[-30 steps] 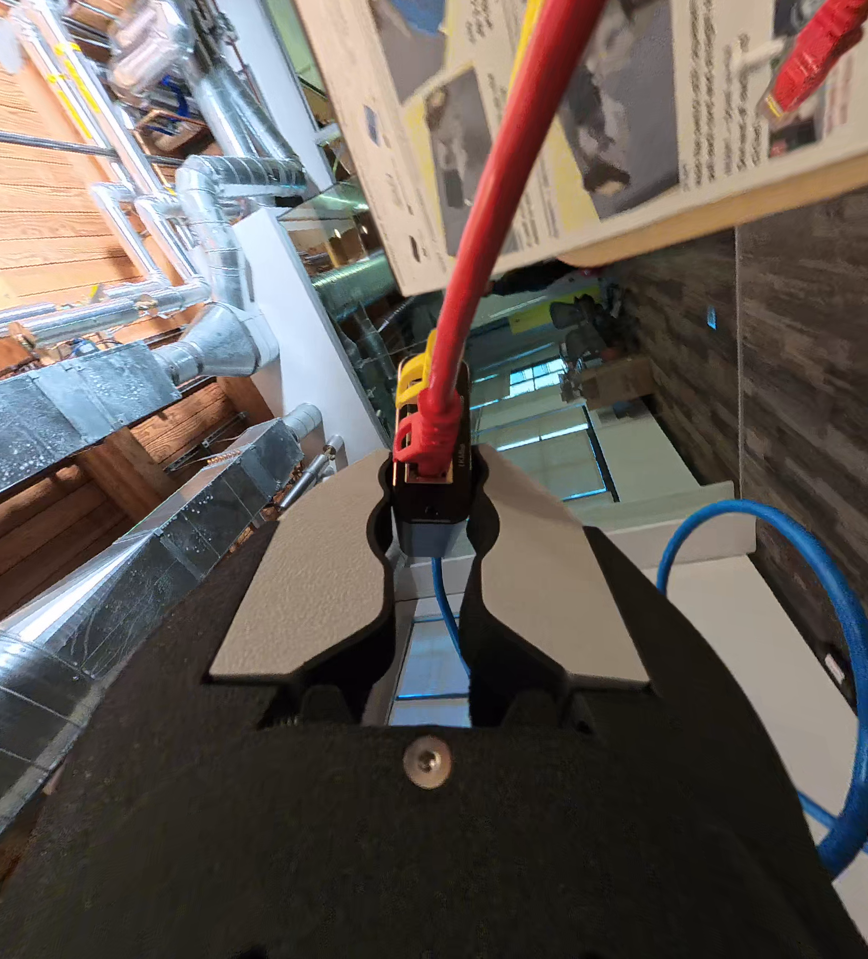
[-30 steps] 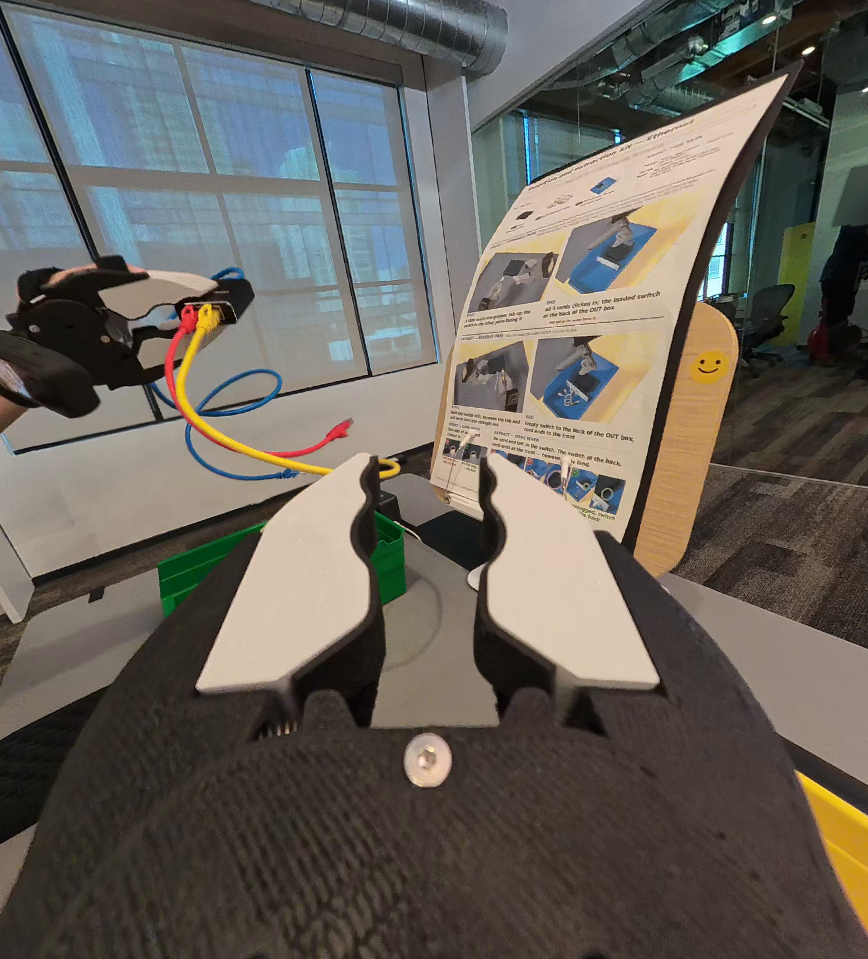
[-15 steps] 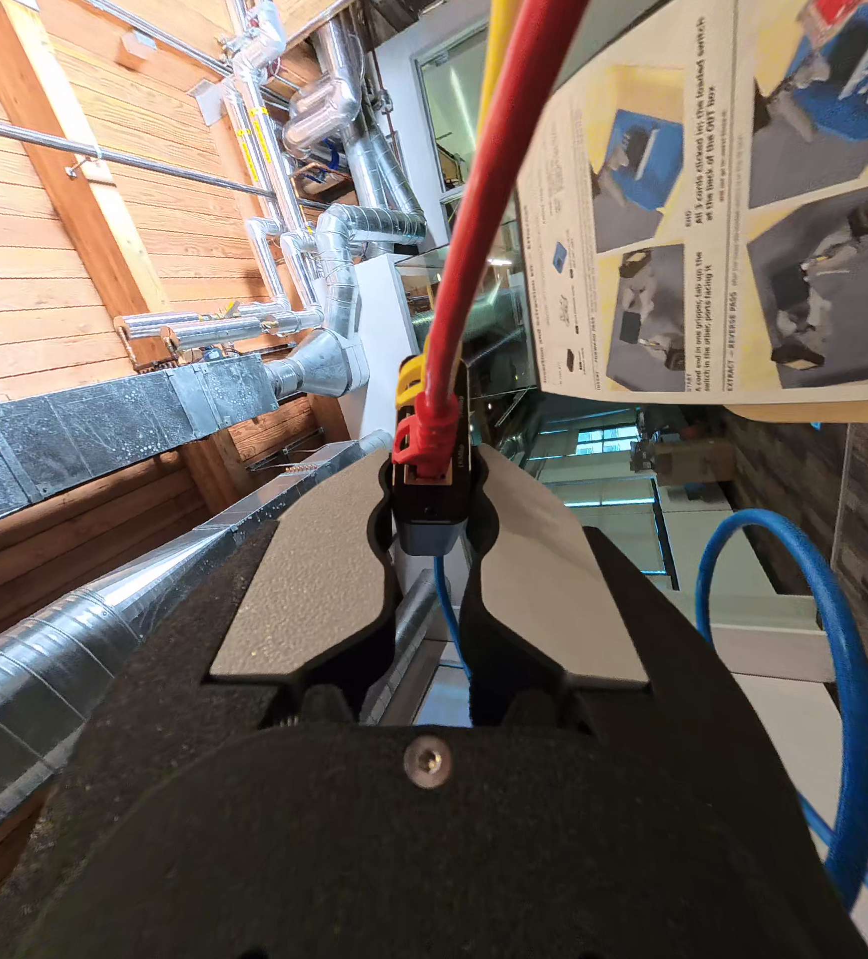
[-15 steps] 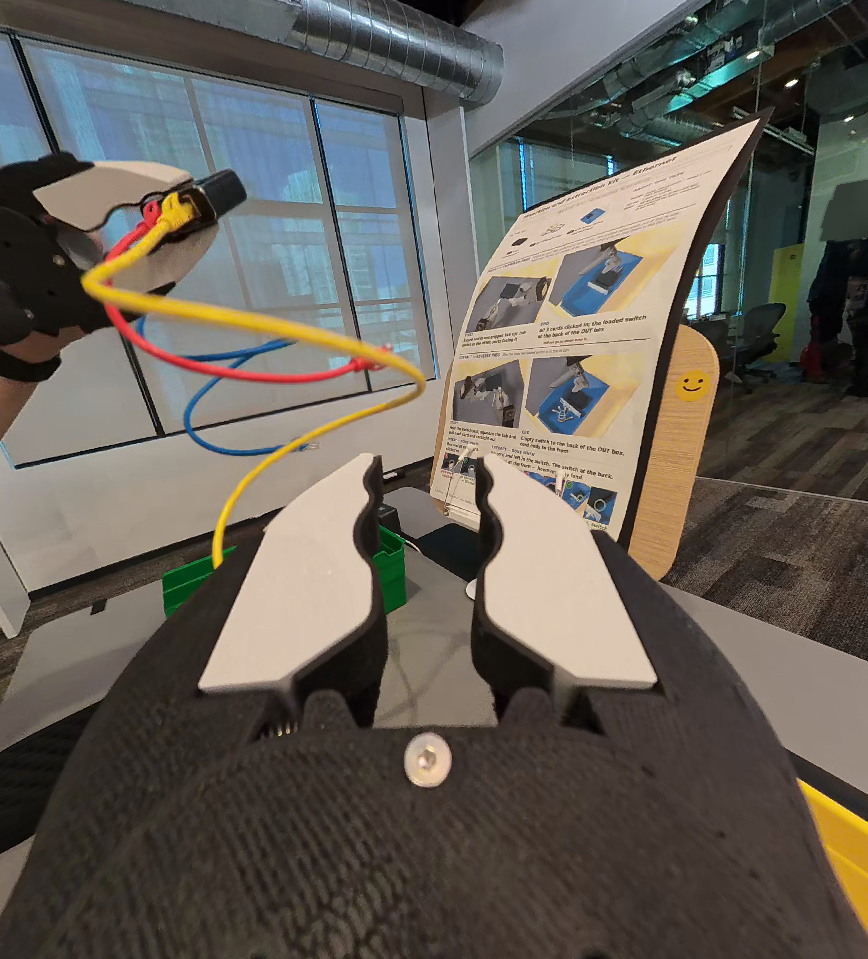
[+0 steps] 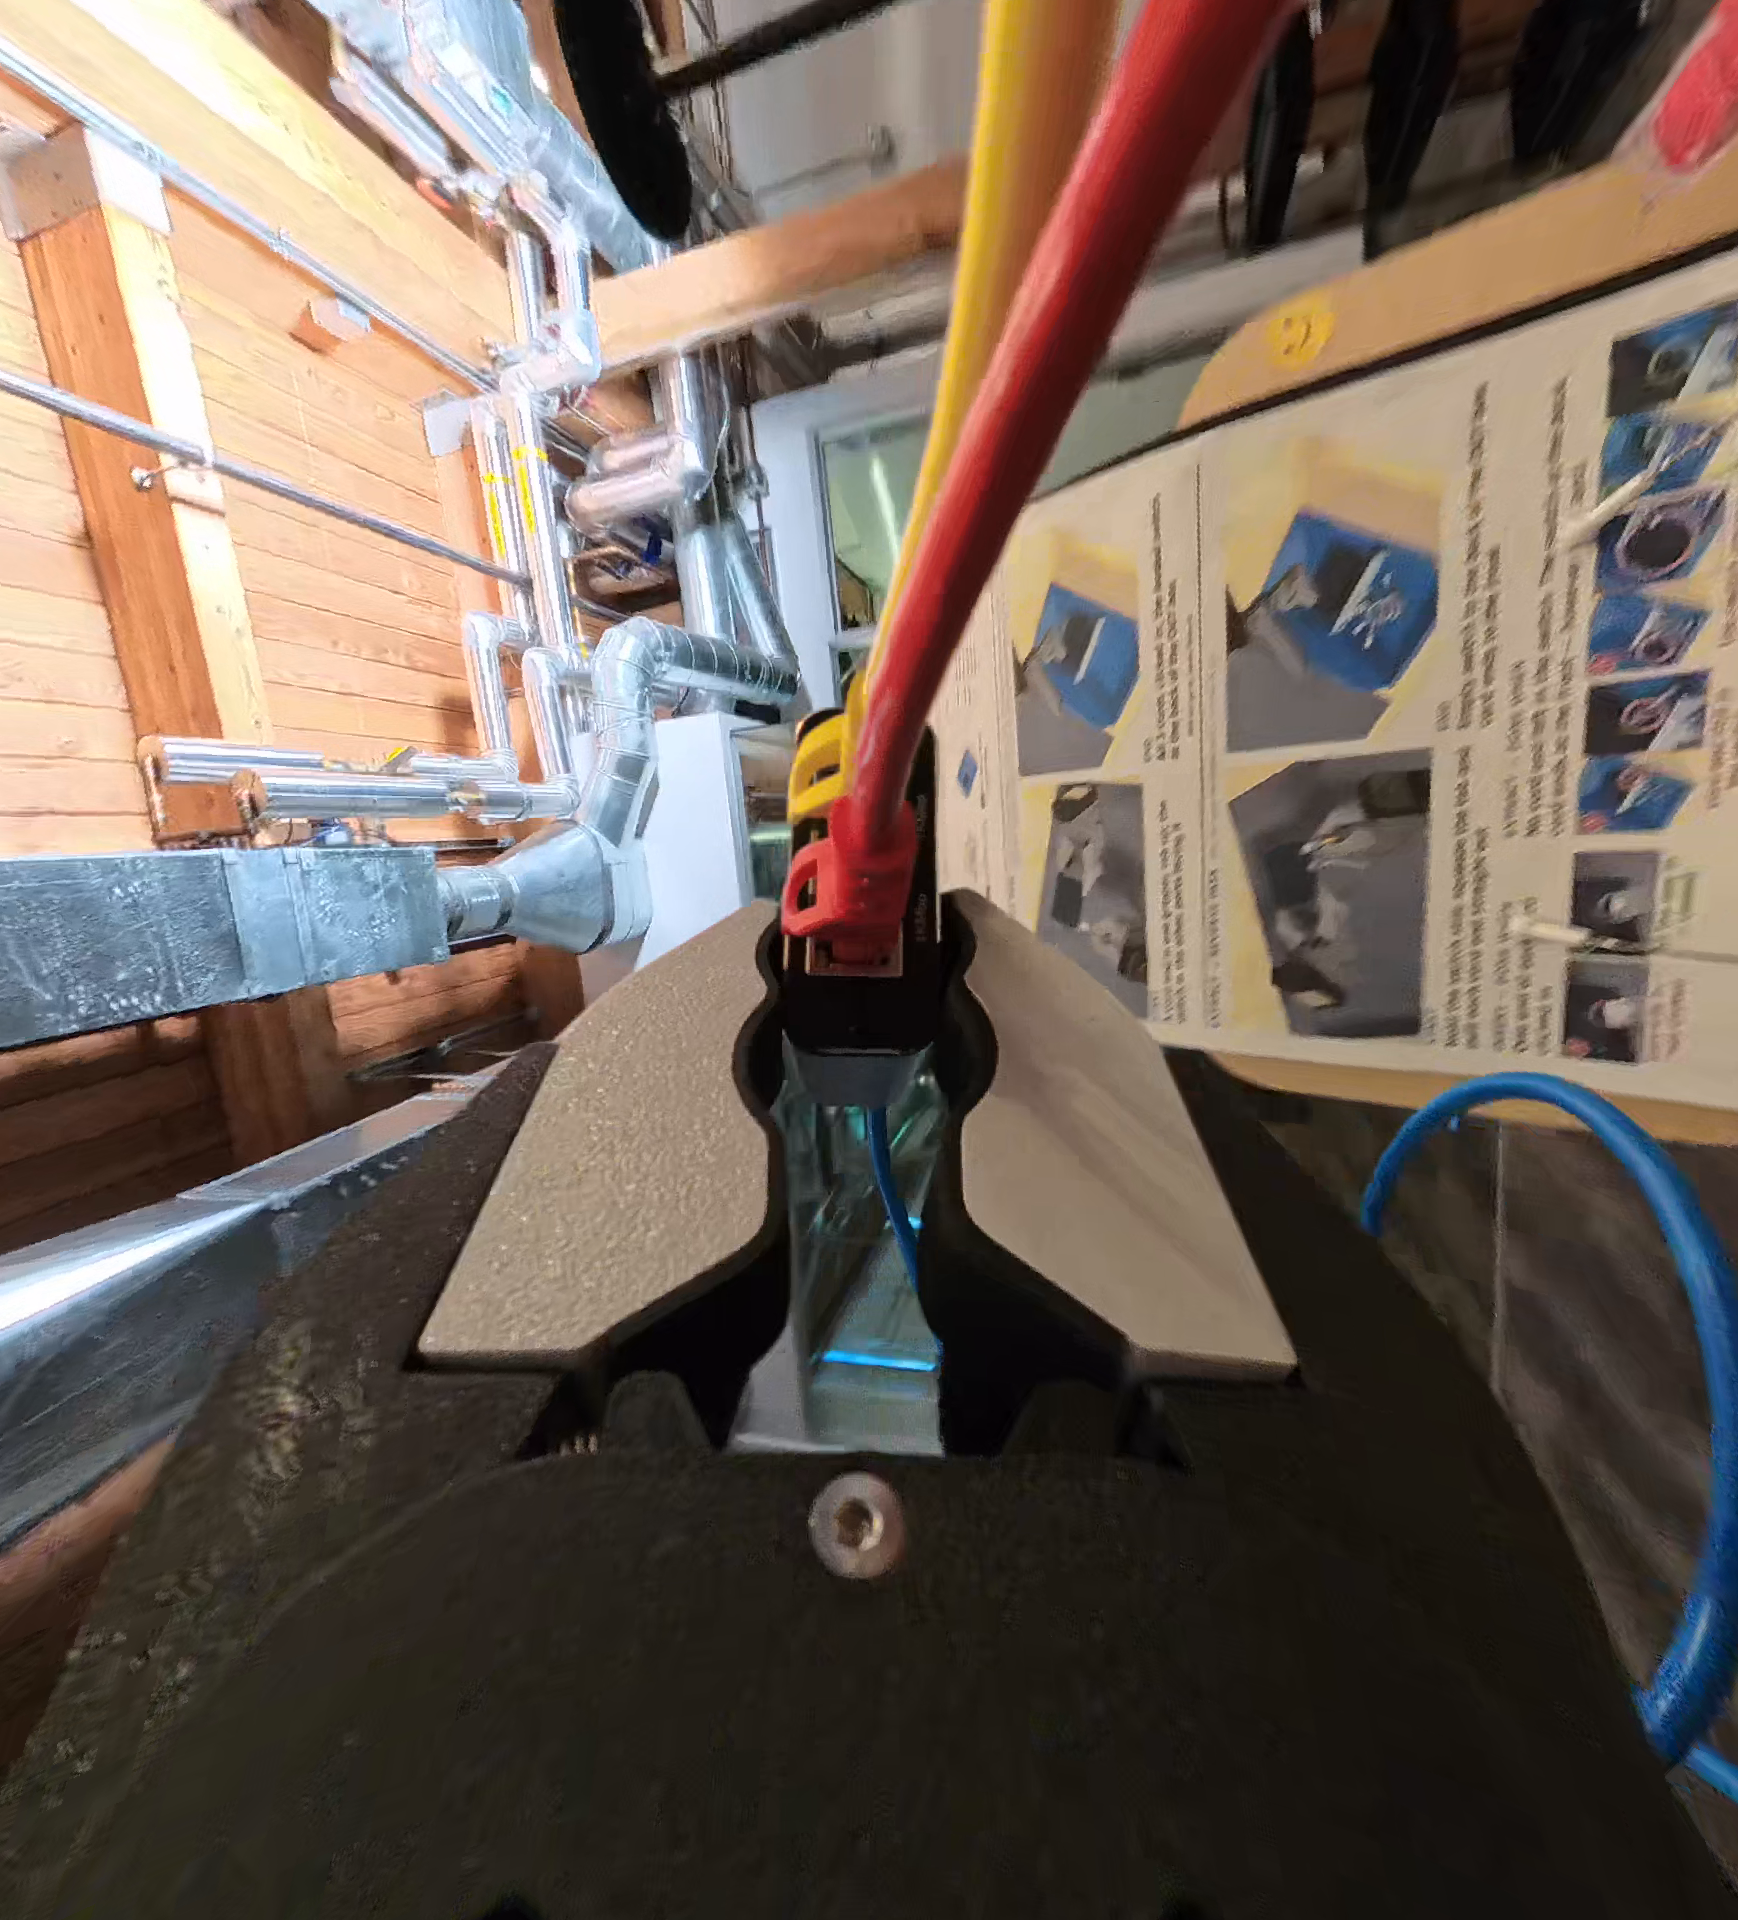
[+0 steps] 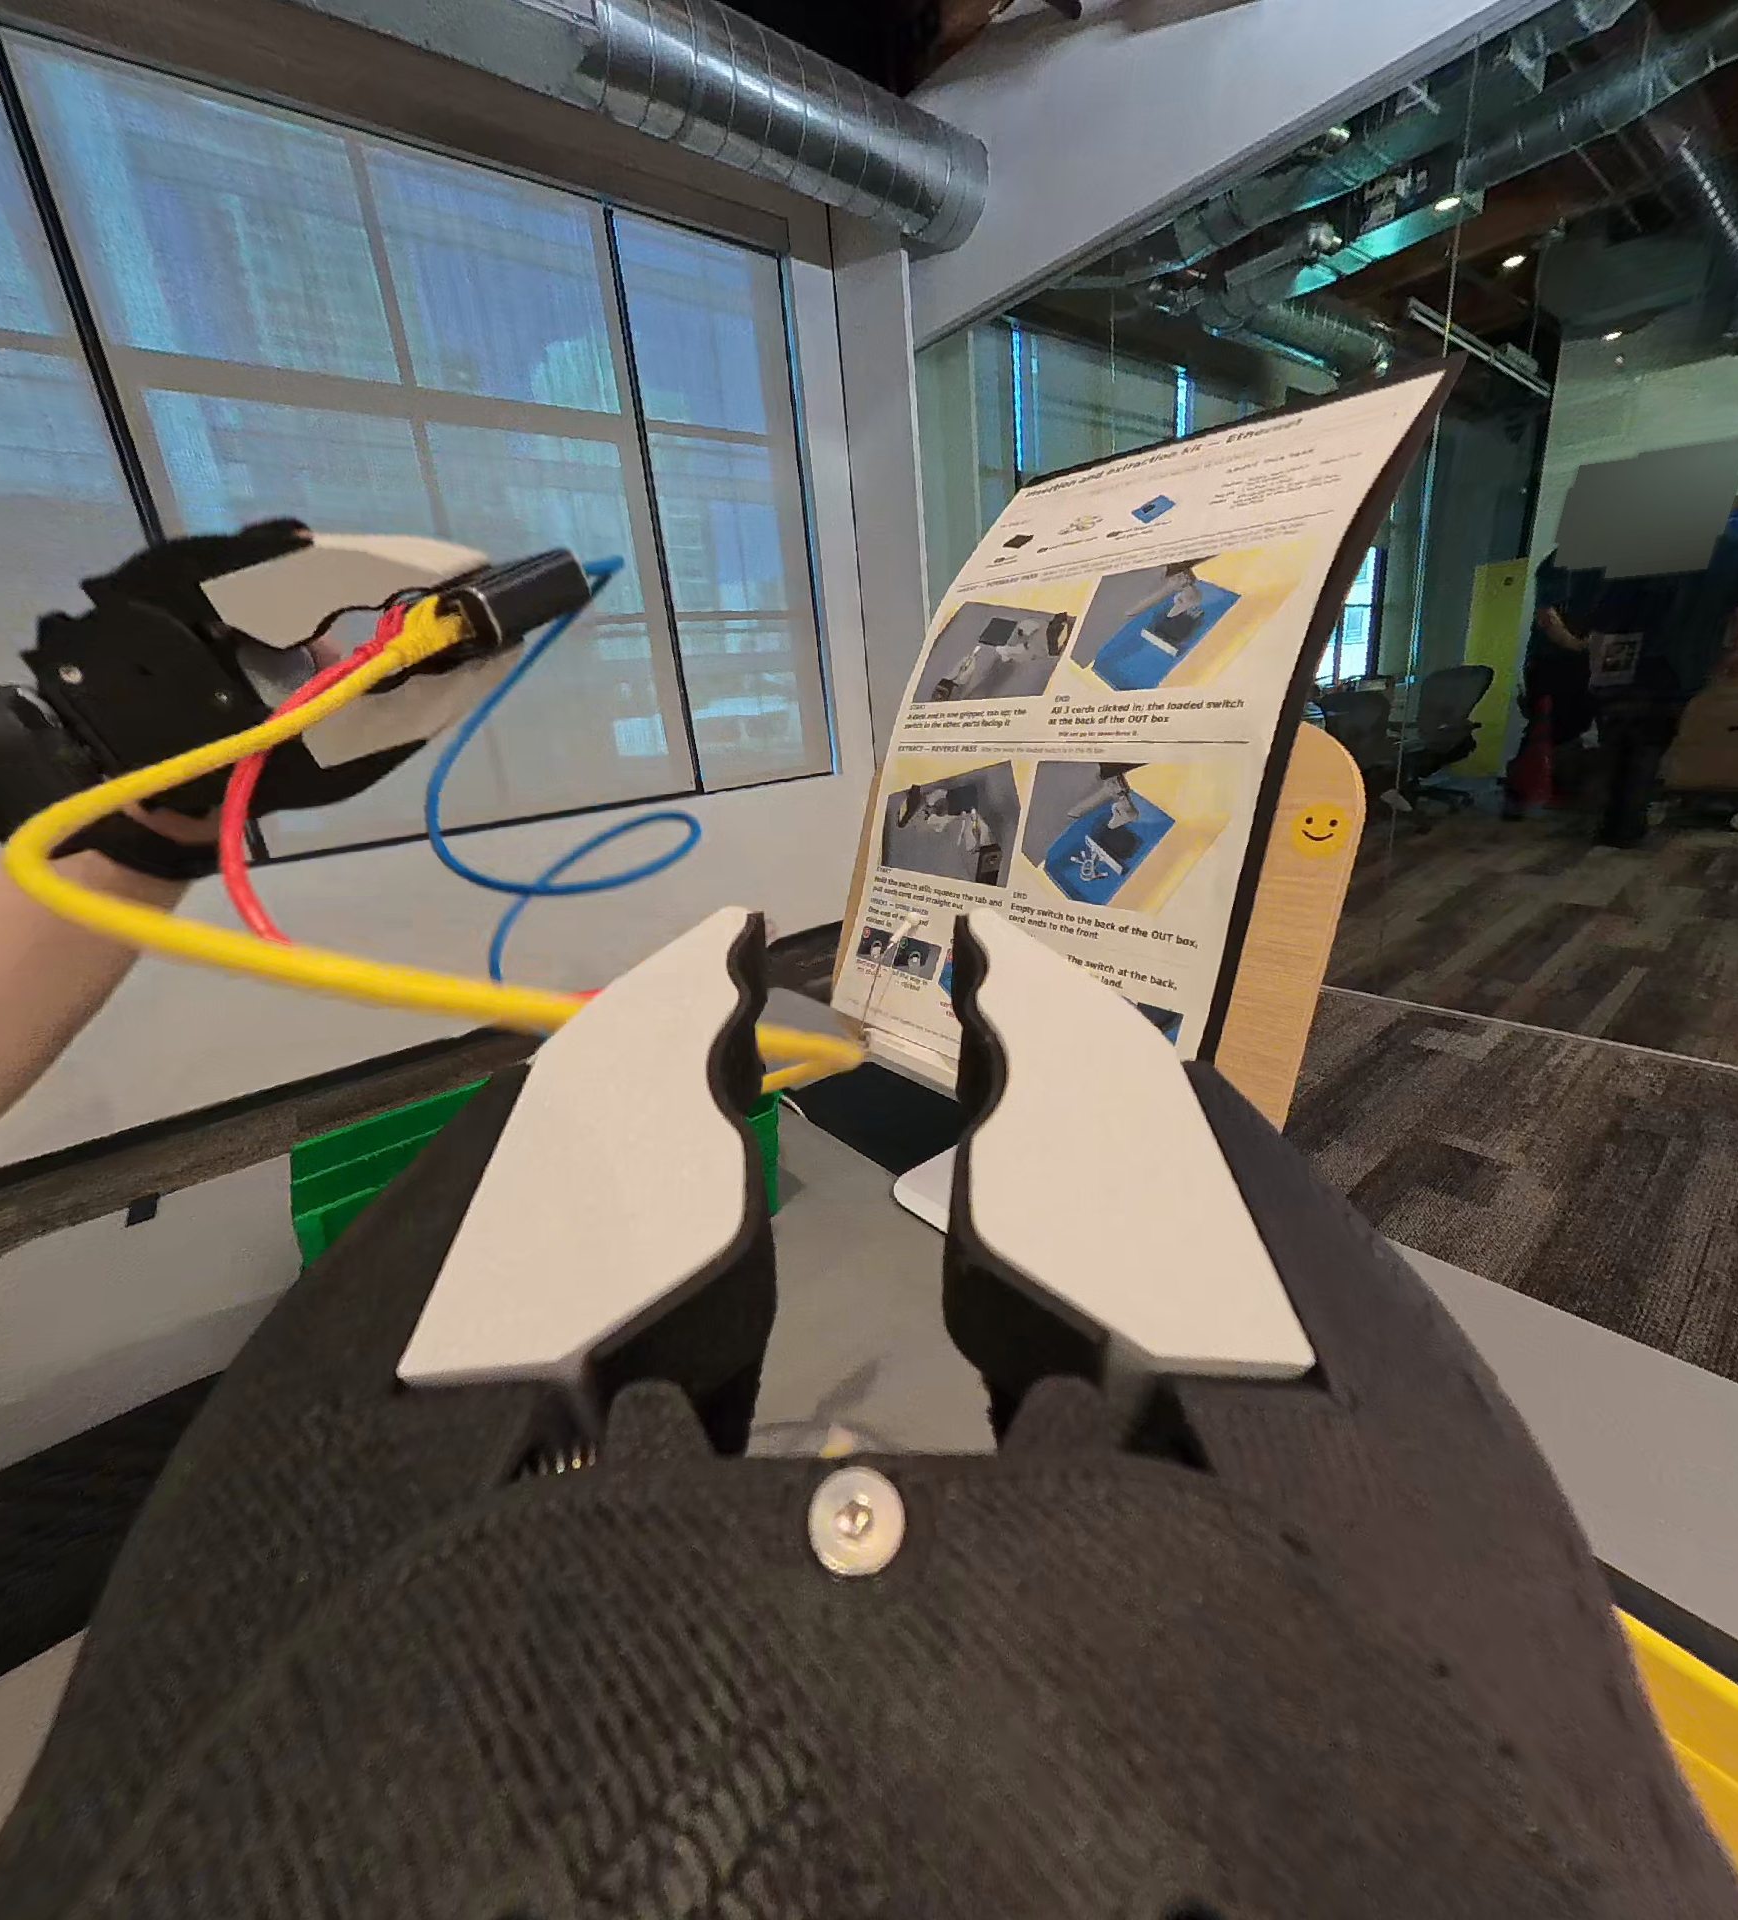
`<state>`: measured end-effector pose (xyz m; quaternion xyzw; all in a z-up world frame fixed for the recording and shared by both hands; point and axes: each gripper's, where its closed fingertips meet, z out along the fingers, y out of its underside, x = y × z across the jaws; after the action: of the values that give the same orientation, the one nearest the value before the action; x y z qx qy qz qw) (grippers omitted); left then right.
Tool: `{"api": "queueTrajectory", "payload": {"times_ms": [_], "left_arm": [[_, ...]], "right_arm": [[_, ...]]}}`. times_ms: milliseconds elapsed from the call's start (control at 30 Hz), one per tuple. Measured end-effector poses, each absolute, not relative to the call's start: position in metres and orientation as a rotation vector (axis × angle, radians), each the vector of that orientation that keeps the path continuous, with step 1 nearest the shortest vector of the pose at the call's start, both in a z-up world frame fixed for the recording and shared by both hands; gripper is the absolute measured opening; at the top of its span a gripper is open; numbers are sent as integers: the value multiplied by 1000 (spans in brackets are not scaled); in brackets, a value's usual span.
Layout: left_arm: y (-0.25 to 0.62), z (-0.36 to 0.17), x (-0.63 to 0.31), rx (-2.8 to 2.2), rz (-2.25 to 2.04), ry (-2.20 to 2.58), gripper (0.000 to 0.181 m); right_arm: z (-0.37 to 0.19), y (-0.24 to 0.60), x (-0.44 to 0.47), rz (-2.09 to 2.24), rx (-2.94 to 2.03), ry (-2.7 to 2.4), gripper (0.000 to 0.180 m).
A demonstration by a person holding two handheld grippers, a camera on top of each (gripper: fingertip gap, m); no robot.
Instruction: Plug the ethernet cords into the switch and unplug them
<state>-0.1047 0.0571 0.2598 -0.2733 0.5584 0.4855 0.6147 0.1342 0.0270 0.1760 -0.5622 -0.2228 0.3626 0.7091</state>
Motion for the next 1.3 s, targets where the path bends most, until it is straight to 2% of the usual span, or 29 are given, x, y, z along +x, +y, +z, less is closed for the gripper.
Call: {"api": "queueTrajectory", "payload": {"times_ms": [167, 400, 500, 633, 767, 867, 1033, 1300], "left_arm": [[56, 226, -114, -720, 899, 1222, 24], [51, 142, -104, -738, 729, 1305, 24], [48, 111, -99, -771, 629, 1351, 24], [44, 80, -87, -786, 477, 1412, 24], [53, 64, -88, -854, 462, 1470, 24], [55, 58, -90, -874, 466, 1491, 24], [55, 59, -94, -899, 484, 1492, 24], [51, 55, -89, -902, 498, 1531, 24]], "right_arm": [[172, 26, 128, 813, -1274, -532, 35], [154, 25, 108, 775, -1355, -667, 35], [143, 21, 79, 634, -1351, -853, 35], [125, 16, 25, 243, -1192, -1146, 36], [96, 7, -32, -64, -1010, -1399, 35], [80, 1, -64, -130, -936, -1483, 36], [70, 16, -79, -406, -874, -1473, 36], [63, 14, -90, -346, -866, -1475, 31]]}}
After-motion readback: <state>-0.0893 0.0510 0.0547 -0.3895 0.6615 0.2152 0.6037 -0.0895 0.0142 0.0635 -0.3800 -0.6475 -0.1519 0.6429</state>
